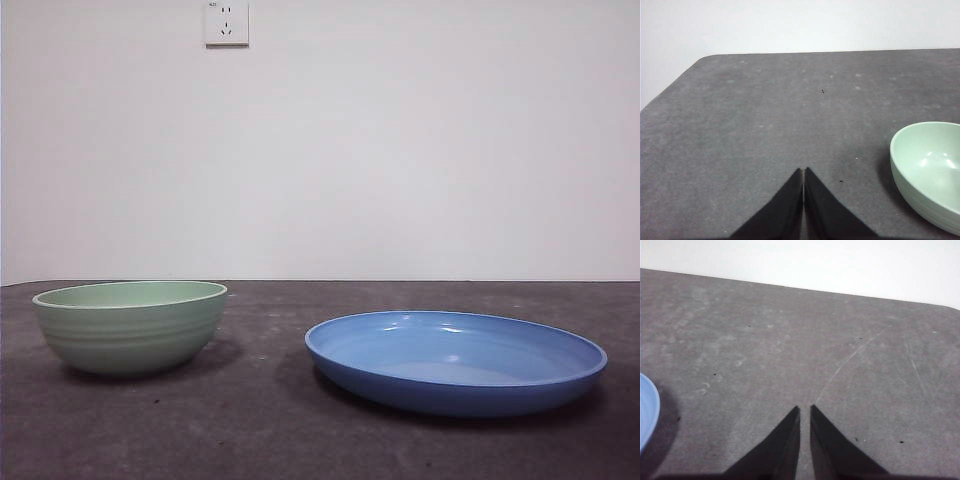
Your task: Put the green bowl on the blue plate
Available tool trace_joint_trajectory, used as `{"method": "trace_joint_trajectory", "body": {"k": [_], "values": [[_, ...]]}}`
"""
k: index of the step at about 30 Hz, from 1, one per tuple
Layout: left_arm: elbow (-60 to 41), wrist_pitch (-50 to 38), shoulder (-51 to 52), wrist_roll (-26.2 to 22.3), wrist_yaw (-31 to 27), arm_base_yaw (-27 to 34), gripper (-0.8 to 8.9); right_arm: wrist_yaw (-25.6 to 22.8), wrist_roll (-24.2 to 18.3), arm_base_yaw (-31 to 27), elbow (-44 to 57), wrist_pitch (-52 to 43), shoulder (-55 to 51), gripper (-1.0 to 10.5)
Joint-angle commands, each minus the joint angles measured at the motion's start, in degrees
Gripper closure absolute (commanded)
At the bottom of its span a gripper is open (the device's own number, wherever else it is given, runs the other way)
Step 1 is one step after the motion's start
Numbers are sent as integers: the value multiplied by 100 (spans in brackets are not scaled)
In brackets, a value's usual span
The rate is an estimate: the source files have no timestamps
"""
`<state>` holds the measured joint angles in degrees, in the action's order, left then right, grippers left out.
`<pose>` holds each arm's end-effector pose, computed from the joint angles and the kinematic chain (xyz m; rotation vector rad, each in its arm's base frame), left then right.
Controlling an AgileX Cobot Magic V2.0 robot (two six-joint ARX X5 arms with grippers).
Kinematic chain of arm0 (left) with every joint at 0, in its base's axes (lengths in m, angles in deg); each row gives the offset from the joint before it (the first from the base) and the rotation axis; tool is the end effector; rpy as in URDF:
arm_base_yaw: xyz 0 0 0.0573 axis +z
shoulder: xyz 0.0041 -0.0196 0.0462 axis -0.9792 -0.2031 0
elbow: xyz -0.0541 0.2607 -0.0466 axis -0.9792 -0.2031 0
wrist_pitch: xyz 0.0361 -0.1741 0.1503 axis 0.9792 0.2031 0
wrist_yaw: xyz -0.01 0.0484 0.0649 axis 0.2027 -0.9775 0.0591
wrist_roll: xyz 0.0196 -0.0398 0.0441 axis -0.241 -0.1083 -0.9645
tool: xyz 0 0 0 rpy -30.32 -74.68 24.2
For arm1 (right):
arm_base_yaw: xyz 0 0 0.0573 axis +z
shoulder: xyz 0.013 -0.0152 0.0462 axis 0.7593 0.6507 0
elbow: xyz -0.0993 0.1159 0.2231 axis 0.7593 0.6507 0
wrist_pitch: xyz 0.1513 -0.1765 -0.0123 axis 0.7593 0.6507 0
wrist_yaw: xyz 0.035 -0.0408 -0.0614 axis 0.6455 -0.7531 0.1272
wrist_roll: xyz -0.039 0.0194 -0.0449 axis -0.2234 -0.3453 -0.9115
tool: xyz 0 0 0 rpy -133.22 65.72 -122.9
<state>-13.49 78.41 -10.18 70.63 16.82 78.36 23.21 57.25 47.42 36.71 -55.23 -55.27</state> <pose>0.0823 -0.0012 0.1543 0.0319 0.1511 -0.0338 0.0833 -0.0029 0.1504 -0.0666 0.1565 -0.0293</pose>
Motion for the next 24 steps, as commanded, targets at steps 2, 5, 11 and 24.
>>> {"method": "trace_joint_trajectory", "body": {"k": [2, 5, 11, 24], "values": [[-116, 39, 7, 345, 2, -9, 807, 2, 98, 0, 31, -94, -15, 915], [-116, 39, 7, 673, 2, -9, 807, 2, 98, 0, 31, -94, -15, 915], [-116, 37, 7, 835, 2, -9, 808, 48, 260, 2, 31, -92, -15, 915], [601, 170, -105, 1836, 262, -105, 807, 732, 2761, 9, -459, -195, -9, 939]]}}
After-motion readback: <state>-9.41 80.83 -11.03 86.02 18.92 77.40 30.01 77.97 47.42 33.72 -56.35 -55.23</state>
